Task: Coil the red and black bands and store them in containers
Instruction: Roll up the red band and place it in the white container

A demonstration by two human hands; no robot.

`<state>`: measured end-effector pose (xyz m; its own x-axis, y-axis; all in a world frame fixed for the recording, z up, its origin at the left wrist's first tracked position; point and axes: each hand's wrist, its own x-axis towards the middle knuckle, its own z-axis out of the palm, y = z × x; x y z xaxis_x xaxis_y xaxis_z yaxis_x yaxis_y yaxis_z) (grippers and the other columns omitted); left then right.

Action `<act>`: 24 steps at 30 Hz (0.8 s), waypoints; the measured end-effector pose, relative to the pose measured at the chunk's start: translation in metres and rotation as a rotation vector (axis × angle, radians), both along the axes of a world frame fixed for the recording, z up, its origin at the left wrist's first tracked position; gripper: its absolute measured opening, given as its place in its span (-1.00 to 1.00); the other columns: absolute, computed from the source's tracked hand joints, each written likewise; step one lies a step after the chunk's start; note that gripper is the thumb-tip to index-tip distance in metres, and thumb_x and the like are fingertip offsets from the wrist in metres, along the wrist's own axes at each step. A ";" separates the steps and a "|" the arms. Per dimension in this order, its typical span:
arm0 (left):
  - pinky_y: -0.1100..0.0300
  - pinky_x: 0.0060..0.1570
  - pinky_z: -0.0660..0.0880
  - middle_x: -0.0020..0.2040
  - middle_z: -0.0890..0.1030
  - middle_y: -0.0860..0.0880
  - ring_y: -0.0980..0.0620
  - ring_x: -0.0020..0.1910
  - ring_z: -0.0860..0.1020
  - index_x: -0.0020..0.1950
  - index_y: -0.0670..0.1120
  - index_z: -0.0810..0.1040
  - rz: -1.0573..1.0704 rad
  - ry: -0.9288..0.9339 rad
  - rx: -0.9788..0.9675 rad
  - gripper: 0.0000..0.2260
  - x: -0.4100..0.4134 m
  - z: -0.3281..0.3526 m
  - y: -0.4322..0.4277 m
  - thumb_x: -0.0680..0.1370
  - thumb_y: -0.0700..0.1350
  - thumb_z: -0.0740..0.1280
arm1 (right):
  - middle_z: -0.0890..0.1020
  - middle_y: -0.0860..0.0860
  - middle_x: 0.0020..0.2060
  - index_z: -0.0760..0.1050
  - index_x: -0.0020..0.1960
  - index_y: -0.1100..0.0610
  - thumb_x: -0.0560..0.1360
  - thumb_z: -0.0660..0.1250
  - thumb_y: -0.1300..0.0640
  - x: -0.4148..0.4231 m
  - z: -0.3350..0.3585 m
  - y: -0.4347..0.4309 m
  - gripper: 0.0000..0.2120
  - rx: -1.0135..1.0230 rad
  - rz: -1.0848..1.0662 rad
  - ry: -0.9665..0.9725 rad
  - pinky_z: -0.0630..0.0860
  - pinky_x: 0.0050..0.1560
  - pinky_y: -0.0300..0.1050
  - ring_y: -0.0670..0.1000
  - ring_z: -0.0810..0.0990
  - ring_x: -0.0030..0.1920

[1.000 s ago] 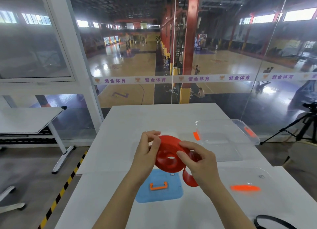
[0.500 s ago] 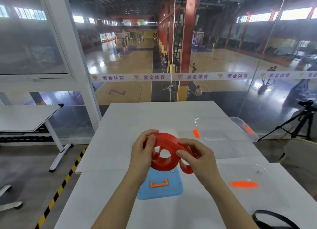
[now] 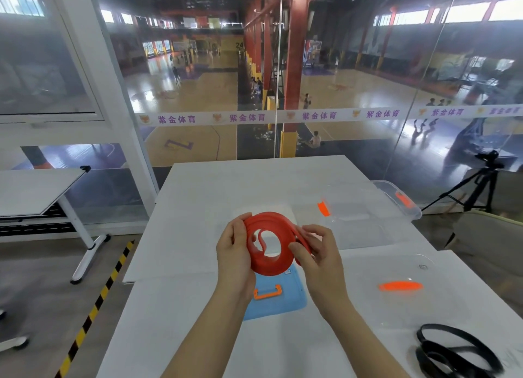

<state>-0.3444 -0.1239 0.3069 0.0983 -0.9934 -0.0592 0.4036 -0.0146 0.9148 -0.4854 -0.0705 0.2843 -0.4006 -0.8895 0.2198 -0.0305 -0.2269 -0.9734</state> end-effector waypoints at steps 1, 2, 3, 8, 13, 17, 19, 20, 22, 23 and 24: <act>0.10 0.02 0.61 0.12 0.71 -0.10 0.01 0.03 0.68 0.18 -0.04 0.65 -0.003 0.009 0.005 -0.74 0.002 -0.003 -0.001 0.74 -0.04 0.17 | 0.73 -0.15 0.06 0.53 0.16 -0.07 0.57 0.47 0.20 0.005 -0.003 0.000 -0.75 -0.001 -0.014 -0.013 0.65 0.12 -0.08 -0.05 0.72 0.13; 0.06 0.06 0.61 0.13 0.71 -0.11 -0.01 0.05 0.67 0.18 -0.04 0.65 -0.005 0.019 0.012 -0.74 0.004 -0.006 -0.003 0.74 -0.04 0.17 | 0.72 -0.18 0.11 0.53 0.15 -0.06 0.58 0.45 0.20 0.010 -0.007 0.000 -0.77 -0.002 -0.020 -0.015 0.64 0.14 -0.12 -0.07 0.70 0.17; 0.02 0.10 0.61 0.14 0.70 -0.13 -0.03 0.06 0.67 0.17 -0.05 0.65 -0.005 0.031 0.022 -0.73 0.006 -0.009 -0.004 0.74 -0.04 0.17 | 0.70 -0.22 0.18 0.55 0.17 -0.05 0.59 0.44 0.20 0.013 -0.011 0.001 -0.77 0.007 -0.020 -0.012 0.62 0.18 -0.16 -0.12 0.68 0.22; -0.04 0.21 0.58 0.20 0.68 -0.10 -0.07 0.16 0.64 0.24 -0.03 0.62 -0.015 0.098 0.070 -0.73 0.016 -0.025 -0.020 0.74 0.00 0.16 | 0.53 -0.23 0.29 0.57 0.30 -0.21 0.64 0.38 0.14 0.028 -0.027 -0.003 -0.67 0.037 -0.038 0.103 0.62 0.21 -0.12 -0.13 0.59 0.29; 0.05 0.11 0.61 0.24 0.66 -0.03 -0.04 0.25 0.62 0.30 0.07 0.58 -0.086 0.048 0.066 -0.76 0.012 -0.047 -0.038 0.74 -0.05 0.16 | 0.58 -0.19 0.18 0.58 0.36 -0.19 0.66 0.35 0.07 0.027 -0.036 -0.024 -0.70 0.095 -0.081 0.063 0.64 0.13 -0.17 -0.12 0.65 0.20; 0.31 -0.24 0.60 0.21 0.65 -0.02 0.19 -0.04 0.68 0.30 0.11 0.53 -0.110 0.041 0.091 -0.75 0.003 -0.062 -0.056 0.75 -0.11 0.13 | 0.69 -0.20 0.09 0.59 0.20 -0.09 0.61 0.43 0.16 0.021 -0.042 -0.050 -0.78 0.107 -0.136 -0.021 0.57 0.05 -0.37 -0.15 0.66 0.15; 0.26 -0.11 0.59 0.26 0.63 -0.07 0.13 0.06 0.65 0.35 0.09 0.51 -0.087 0.030 0.094 -0.74 -0.002 -0.067 -0.070 0.75 -0.12 0.12 | 0.72 -0.19 0.08 0.62 0.18 -0.11 0.60 0.45 0.13 0.017 -0.047 -0.066 -0.79 0.139 -0.132 -0.052 0.58 0.07 -0.29 -0.14 0.68 0.14; 0.22 -0.01 0.58 0.30 0.61 -0.08 0.08 0.13 0.62 0.37 0.07 0.50 -0.063 0.028 0.101 -0.74 -0.005 -0.071 -0.081 0.75 -0.12 0.12 | 0.73 -0.16 0.09 0.63 0.19 -0.13 0.59 0.46 0.11 0.014 -0.053 -0.077 -0.78 0.160 -0.116 -0.079 0.58 0.13 -0.22 -0.12 0.69 0.14; 0.16 0.09 0.54 0.30 0.61 -0.07 0.03 0.19 0.59 0.36 0.07 0.51 -0.038 0.048 0.127 -0.74 -0.008 -0.076 -0.095 0.75 -0.13 0.12 | 0.75 -0.11 0.09 0.65 0.21 -0.15 0.58 0.48 0.09 0.013 -0.057 -0.091 -0.76 0.203 -0.085 -0.134 0.61 0.19 -0.06 -0.06 0.72 0.14; 0.15 0.10 0.53 0.29 0.62 -0.06 0.03 0.19 0.59 0.35 0.07 0.52 -0.028 0.055 0.139 -0.74 -0.010 -0.080 -0.106 0.75 -0.14 0.12 | 0.75 -0.10 0.08 0.65 0.21 -0.16 0.57 0.49 0.10 0.013 -0.060 -0.100 -0.74 0.220 -0.062 -0.163 0.63 0.18 -0.03 -0.03 0.73 0.13; 0.13 0.12 0.52 0.28 0.62 -0.06 0.03 0.17 0.58 0.35 0.06 0.52 -0.021 0.062 0.147 -0.74 -0.012 -0.084 -0.117 0.75 -0.14 0.12 | 0.75 -0.10 0.08 0.65 0.22 -0.16 0.57 0.49 0.13 0.013 -0.064 -0.111 -0.71 0.229 -0.036 -0.188 0.65 0.16 -0.01 -0.03 0.74 0.13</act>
<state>-0.3566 -0.2406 0.2232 0.0694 -0.9753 -0.2098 0.4571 -0.1559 0.8756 -0.4726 -0.1815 0.2207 -0.4475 -0.8918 -0.0660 0.1509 -0.0026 -0.9885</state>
